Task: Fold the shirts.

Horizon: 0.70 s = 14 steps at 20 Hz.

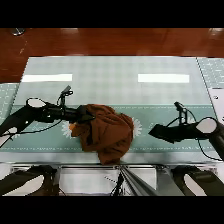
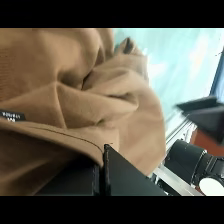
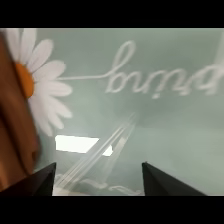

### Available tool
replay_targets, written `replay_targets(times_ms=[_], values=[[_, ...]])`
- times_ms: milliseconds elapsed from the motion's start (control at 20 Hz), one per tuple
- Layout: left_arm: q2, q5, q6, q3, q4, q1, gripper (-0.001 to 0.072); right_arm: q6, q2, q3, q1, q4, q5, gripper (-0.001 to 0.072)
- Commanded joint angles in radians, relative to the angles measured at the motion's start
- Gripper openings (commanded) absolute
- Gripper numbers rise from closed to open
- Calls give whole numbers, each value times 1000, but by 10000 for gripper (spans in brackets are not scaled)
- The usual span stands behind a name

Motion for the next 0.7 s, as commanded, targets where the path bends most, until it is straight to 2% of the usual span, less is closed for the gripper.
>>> replay_targets(times_ms=[0,200,550,600,650], values=[[-23,-44,32,45,0,19,26,14,-109,-2,174,128,-116,620],[-21,-97,32,45,0,91,26,-62,-266,52,257,292,-230,619],[-21,-125,32,45,0,128,26,-88,-492,238,270,305,-227,618],[-21,-124,32,45,0,128,26,-89,-512,264,270,304,-222,612],[-21,-123,32,45,0,128,26,-90,-527,284,270,305,-219,573]])
